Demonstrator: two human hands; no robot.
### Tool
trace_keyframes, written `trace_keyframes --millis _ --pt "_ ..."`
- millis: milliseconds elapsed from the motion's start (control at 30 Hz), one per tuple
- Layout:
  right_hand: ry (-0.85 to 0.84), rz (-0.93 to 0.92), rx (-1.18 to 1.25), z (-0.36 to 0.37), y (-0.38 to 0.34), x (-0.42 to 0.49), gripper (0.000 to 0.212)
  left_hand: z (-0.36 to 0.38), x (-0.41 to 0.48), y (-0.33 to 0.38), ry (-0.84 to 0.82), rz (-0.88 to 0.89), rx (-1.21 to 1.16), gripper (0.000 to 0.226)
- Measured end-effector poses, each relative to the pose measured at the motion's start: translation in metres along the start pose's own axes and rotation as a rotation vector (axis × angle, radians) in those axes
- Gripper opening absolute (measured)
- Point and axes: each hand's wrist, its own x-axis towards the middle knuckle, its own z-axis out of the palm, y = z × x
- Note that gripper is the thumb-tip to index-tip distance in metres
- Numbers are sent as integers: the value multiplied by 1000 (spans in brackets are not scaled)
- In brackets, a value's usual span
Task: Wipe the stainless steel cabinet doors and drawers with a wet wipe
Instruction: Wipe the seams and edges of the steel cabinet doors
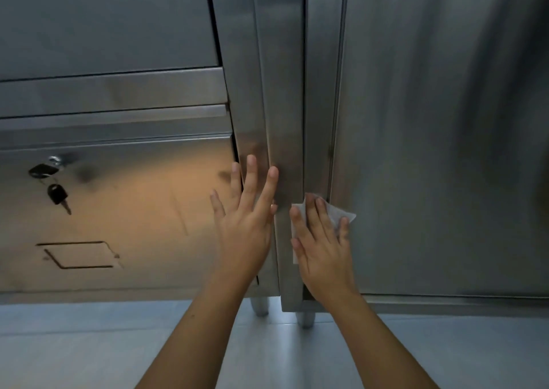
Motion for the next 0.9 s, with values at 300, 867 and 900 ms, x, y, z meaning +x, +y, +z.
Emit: trace_keyframes --millis 300,867,900 --pt "125 64 144 -10 -6 44 51 6 -5 0 8 18 17 58" --pt "143 93 193 -3 -8 39 49 18 -19 -8 70 148 139 64" --pt "147 89 188 -3 -8 41 49 18 -19 -8 70 155 142 64"
